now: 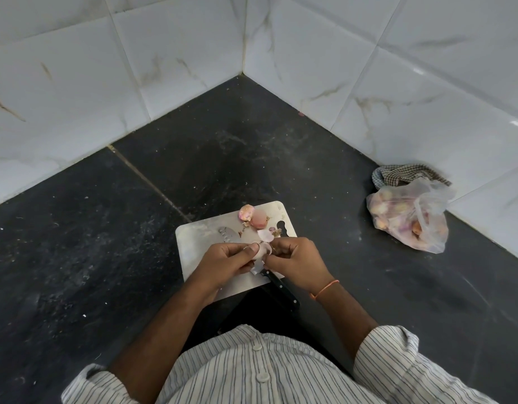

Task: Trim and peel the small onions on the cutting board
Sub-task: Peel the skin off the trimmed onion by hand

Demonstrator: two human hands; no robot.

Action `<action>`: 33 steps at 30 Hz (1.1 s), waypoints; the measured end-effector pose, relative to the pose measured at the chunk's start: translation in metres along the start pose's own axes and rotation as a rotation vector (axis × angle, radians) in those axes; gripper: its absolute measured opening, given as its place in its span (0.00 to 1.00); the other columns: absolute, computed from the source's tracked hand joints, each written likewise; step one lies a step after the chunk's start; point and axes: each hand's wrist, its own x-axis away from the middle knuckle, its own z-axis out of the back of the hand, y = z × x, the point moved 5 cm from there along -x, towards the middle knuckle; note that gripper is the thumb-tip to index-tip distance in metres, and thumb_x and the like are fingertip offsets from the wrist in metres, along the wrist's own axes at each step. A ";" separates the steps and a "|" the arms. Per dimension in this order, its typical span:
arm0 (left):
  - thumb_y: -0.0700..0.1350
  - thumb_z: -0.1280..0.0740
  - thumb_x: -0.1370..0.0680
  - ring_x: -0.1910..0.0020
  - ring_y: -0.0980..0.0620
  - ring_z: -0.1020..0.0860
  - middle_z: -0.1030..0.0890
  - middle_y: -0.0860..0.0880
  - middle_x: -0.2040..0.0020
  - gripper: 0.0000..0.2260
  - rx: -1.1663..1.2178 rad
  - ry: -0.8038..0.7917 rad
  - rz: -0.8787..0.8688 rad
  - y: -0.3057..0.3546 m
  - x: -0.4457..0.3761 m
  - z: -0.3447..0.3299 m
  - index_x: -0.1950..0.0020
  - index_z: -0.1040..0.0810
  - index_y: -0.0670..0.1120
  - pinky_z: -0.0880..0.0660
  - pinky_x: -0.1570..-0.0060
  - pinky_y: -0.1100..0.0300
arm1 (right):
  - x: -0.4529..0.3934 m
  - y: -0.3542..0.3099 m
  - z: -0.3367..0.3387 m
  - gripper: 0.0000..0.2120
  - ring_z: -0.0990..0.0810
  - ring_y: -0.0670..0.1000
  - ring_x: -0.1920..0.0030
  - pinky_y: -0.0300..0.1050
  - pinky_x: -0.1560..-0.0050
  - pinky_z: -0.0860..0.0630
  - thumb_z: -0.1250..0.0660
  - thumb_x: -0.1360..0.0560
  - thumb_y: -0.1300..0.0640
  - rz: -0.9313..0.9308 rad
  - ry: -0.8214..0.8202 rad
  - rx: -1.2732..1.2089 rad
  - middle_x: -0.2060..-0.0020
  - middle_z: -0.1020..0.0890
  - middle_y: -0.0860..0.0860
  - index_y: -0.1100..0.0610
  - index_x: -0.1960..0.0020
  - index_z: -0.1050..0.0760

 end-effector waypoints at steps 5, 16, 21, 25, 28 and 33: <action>0.50 0.25 0.19 0.48 0.52 0.13 0.10 0.48 0.49 0.08 -0.019 0.013 0.010 -0.004 0.000 0.000 0.45 0.10 0.47 0.16 0.41 0.58 | 0.004 0.003 -0.004 0.09 0.13 0.49 0.63 0.46 0.58 0.16 0.24 0.26 0.64 -0.015 0.061 0.016 0.64 0.11 0.49 0.51 0.55 0.12; 0.49 0.18 0.26 0.46 0.60 0.14 0.11 0.59 0.48 0.16 -0.300 0.038 -0.107 0.013 -0.003 0.001 0.39 0.13 0.53 0.18 0.43 0.62 | 0.000 0.015 0.018 0.23 0.14 0.46 0.40 0.52 0.34 0.18 0.18 0.28 0.50 -0.045 -0.099 -0.074 0.42 0.12 0.43 0.46 0.34 0.16; 0.49 0.15 0.30 0.44 0.56 0.13 0.11 0.56 0.46 0.19 -0.353 -0.006 -0.133 0.025 0.000 0.001 0.40 0.12 0.53 0.17 0.39 0.54 | -0.005 0.011 0.028 0.20 0.12 0.50 0.42 0.48 0.37 0.17 0.19 0.26 0.59 -0.055 -0.211 -0.208 0.45 0.11 0.48 0.53 0.35 0.15; 0.47 0.15 0.30 0.45 0.56 0.13 0.11 0.57 0.46 0.20 -0.365 0.052 -0.155 0.033 0.003 -0.001 0.40 0.12 0.54 0.16 0.38 0.53 | -0.016 0.011 0.029 0.16 0.12 0.49 0.47 0.44 0.45 0.17 0.23 0.24 0.65 -0.050 -0.194 -0.201 0.48 0.10 0.50 0.55 0.38 0.14; 0.46 0.14 0.31 0.44 0.54 0.13 0.11 0.55 0.46 0.21 -0.362 0.091 -0.197 0.034 0.005 -0.002 0.39 0.12 0.54 0.17 0.38 0.51 | -0.019 0.011 0.027 0.15 0.12 0.52 0.52 0.45 0.51 0.15 0.25 0.22 0.66 -0.107 -0.240 -0.290 0.52 0.10 0.54 0.56 0.37 0.15; 0.44 0.14 0.31 0.44 0.54 0.14 0.14 0.48 0.44 0.24 -0.417 0.097 -0.290 0.035 0.008 -0.004 0.36 0.13 0.53 0.18 0.38 0.57 | -0.022 0.013 0.022 0.13 0.12 0.60 0.51 0.54 0.50 0.14 0.25 0.21 0.60 -0.202 -0.388 -0.429 0.48 0.11 0.60 0.57 0.37 0.15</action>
